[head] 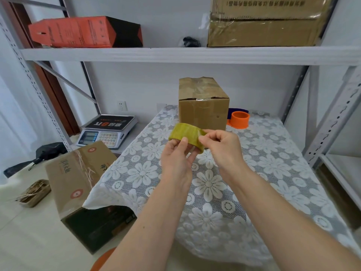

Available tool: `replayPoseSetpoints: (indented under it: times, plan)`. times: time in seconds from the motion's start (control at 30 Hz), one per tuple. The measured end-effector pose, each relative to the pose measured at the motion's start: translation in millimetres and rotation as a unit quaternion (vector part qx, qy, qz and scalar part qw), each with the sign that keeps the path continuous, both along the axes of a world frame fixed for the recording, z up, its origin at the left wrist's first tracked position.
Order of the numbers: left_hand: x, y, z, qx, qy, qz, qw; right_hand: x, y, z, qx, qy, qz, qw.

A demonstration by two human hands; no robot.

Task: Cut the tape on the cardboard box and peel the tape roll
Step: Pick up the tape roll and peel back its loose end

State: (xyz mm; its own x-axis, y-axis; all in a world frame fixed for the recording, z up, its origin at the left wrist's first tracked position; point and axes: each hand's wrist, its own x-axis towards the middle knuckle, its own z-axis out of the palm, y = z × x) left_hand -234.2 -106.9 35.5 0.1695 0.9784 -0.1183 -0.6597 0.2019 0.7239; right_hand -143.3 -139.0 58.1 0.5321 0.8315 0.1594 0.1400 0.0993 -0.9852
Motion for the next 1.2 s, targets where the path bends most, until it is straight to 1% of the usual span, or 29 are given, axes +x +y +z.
replayPoseSetpoints:
  times: [0.17, 0.2, 0.27, 0.37, 0.43, 0.5, 0.57, 0.7, 0.8, 0.93, 1.1, 1.2]
  plan:
    - [0.4, -1.1, 2.0, -0.026, -0.039, -0.018, 0.999, -1.3, -0.3, 0.8, 0.008, 0.004, -0.002, 1.000]
    - [-0.3, -1.1, 1.8, -0.026, -0.036, -0.023, 0.999, -1.1, -0.2, 1.1, 0.009, -0.001, -0.006, 1.000]
    - [-2.3, 0.3, 1.4, -0.033, -0.002, -0.029, 0.999, 0.4, 0.1, 1.3, 0.003, -0.017, -0.017, 1.000]
    - [-4.4, 1.5, 0.6, -0.063, 0.031, -0.054, 0.996, 1.5, -1.3, 0.8, -0.008, -0.048, -0.022, 0.999]
    - [-4.5, -0.9, 1.5, -0.082, 0.013, -0.080, 0.993, 1.0, -1.5, -0.5, -0.011, -0.068, -0.026, 0.997]
    - [-3.1, -2.9, 2.1, -0.093, -0.027, -0.096, 0.991, 0.4, 0.4, -2.3, -0.014, -0.087, -0.035, 0.995]
    - [-1.4, -5.6, 5.4, -0.083, -0.069, -0.104, 0.989, 0.3, 3.3, -4.1, -0.017, -0.095, -0.040, 0.995]
    - [2.4, -4.8, 9.1, -0.075, -0.087, -0.057, 0.992, -0.3, 4.9, -7.7, -0.009, -0.096, -0.032, 0.995]
    - [2.3, -0.8, 7.5, -0.081, -0.099, -0.051, 0.990, -1.3, 3.2, -11.0, -0.008, -0.086, -0.008, 0.996]
    - [1.9, 0.7, 1.9, -0.059, -0.081, -0.035, 0.994, -2.8, 2.3, -16.0, -0.022, -0.080, 0.013, 0.996]
    - [2.5, -4.2, 4.5, -0.029, -0.033, -0.016, 0.999, -5.3, 1.9, -14.9, -0.026, -0.057, 0.025, 0.998]
    - [1.2, -1.8, 4.6, -0.022, -0.020, 0.000, 1.000, -6.9, 0.2, -13.5, -0.009, -0.038, 0.037, 0.999]
